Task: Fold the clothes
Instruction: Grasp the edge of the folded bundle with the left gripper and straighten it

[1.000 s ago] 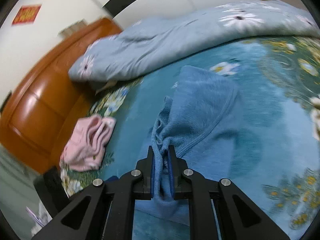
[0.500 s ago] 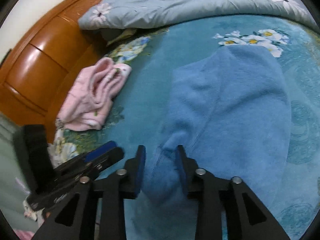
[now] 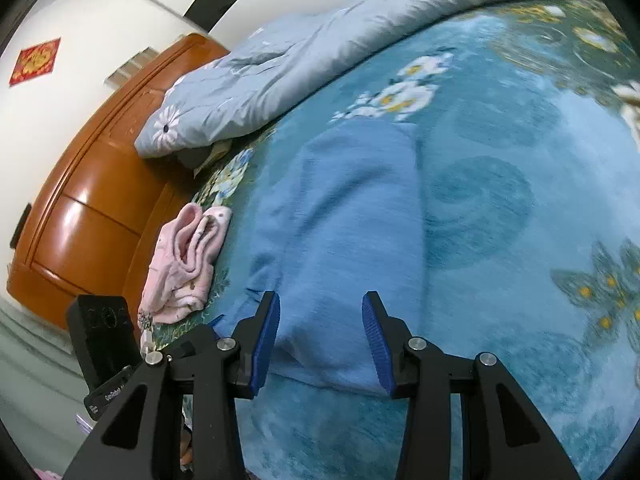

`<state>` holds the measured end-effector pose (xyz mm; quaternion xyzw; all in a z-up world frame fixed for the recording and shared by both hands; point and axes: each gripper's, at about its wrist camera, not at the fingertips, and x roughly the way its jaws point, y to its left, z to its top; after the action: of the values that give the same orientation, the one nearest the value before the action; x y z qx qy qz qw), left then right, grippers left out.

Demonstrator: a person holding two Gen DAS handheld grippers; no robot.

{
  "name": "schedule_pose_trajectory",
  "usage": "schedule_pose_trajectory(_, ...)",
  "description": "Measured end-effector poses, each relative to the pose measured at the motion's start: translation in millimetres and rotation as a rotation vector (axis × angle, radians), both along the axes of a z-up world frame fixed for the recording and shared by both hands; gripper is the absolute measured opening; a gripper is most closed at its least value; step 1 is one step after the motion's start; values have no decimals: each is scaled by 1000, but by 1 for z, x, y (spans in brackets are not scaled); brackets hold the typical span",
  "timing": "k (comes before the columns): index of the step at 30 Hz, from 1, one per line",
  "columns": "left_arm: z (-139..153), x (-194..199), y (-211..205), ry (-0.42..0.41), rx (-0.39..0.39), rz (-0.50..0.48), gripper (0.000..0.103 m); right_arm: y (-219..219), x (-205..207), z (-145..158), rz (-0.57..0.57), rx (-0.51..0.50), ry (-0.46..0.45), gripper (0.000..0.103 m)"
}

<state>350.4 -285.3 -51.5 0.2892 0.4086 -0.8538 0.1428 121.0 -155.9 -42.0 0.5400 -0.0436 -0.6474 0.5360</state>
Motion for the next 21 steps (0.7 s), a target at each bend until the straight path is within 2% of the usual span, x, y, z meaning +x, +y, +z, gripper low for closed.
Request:
schedule_pose_trajectory(3, -5, -8, 4, -17, 13, 5, 59, 9, -3, -4, -7, -1, -15, 44)
schedule_pose_trajectory(4, -6, -9, 4, -22, 17, 10, 48, 10, -4, -5, -10, -1, -20, 44)
schedule_pose_trajectory(5, -8, -10, 4, -23, 22, 13, 29, 12, -5, -6, -13, -1, -25, 44)
schedule_pose_trajectory(8, -12, -7, 1, -8, 50, 36, 11, 17, -8, -9, -23, -6, -38, 44)
schedule_pose_trajectory(12, -14, 10, -7, 71, 111, 54, 10, 26, -11, -8, -31, -26, -47, 44)
schedule_pose_trajectory(14, -23, 16, -10, 43, 118, 66, 10, 30, -11, -9, -37, -31, -50, 44)
schedule_pose_trajectory(16, -40, 21, -14, -1, 162, 86, 11, 33, -11, -12, -34, -29, -55, 44)
schedule_pose_trajectory(18, -57, 25, -15, -6, 224, 99, 11, 34, -10, -19, -31, -16, -70, 44)
schedule_pose_trajectory(21, -61, 26, -15, -4, 236, 101, 13, 32, -7, -31, -20, 8, -98, 44)
